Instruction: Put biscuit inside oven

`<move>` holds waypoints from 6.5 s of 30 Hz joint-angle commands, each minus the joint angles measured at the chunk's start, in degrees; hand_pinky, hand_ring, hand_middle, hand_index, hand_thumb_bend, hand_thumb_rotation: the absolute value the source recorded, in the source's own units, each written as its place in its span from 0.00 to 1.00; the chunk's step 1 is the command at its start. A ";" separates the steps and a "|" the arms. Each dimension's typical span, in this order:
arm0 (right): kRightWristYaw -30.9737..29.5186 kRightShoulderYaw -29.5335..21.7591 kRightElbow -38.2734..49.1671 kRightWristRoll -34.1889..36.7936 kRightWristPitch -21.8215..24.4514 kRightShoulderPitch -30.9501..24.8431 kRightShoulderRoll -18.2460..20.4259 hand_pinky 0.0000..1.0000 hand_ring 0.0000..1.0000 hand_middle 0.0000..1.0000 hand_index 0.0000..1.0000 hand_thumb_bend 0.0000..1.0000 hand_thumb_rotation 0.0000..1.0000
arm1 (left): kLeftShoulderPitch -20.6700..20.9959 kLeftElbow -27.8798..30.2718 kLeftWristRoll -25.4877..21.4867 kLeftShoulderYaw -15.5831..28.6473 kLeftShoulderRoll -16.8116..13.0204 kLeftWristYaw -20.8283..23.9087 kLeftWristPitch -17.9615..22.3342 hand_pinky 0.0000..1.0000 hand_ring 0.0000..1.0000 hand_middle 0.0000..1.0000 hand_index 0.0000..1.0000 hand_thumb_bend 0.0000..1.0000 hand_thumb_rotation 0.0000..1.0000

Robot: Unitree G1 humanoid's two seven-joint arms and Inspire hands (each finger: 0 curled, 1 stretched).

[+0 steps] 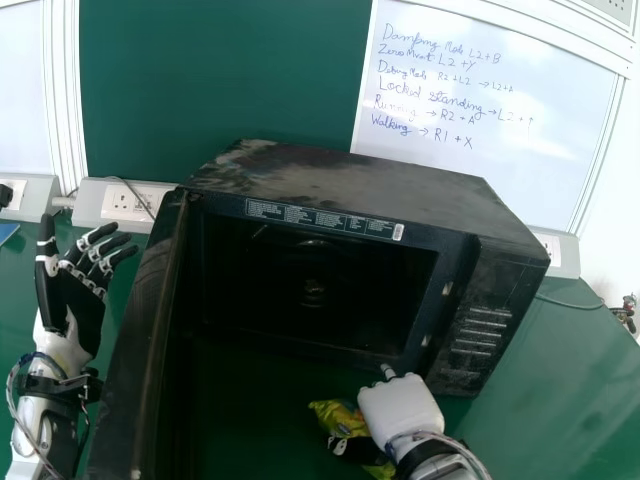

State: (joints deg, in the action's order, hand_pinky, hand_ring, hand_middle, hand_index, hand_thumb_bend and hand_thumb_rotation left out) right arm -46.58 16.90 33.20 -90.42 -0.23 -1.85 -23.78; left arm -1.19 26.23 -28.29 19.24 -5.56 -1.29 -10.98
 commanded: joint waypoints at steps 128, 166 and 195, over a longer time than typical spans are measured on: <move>-13.45 3.40 -9.69 4.29 4.98 4.59 0.33 0.49 0.60 0.67 0.66 0.69 0.08 | 1.13 1.20 -0.65 0.04 -0.86 0.58 -0.44 0.64 0.63 0.61 0.62 0.84 0.49; -4.91 0.49 -6.45 7.71 8.27 7.24 3.05 0.50 0.56 0.52 0.48 0.53 0.00 | 0.84 0.87 -0.92 0.45 -0.64 0.07 0.06 0.65 0.63 0.62 0.62 0.85 0.49; -4.61 -0.20 -8.34 8.92 9.14 15.17 4.21 0.42 0.48 0.46 0.50 0.53 0.00 | 0.82 1.97 -1.06 -0.06 -0.54 0.89 -0.45 0.65 0.63 0.61 0.61 0.84 0.49</move>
State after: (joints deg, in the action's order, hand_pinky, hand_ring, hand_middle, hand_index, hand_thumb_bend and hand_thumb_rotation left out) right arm -52.15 17.30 25.33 -81.87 8.70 11.23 -19.68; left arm -0.64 27.91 -29.35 19.73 -6.16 -0.43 -11.25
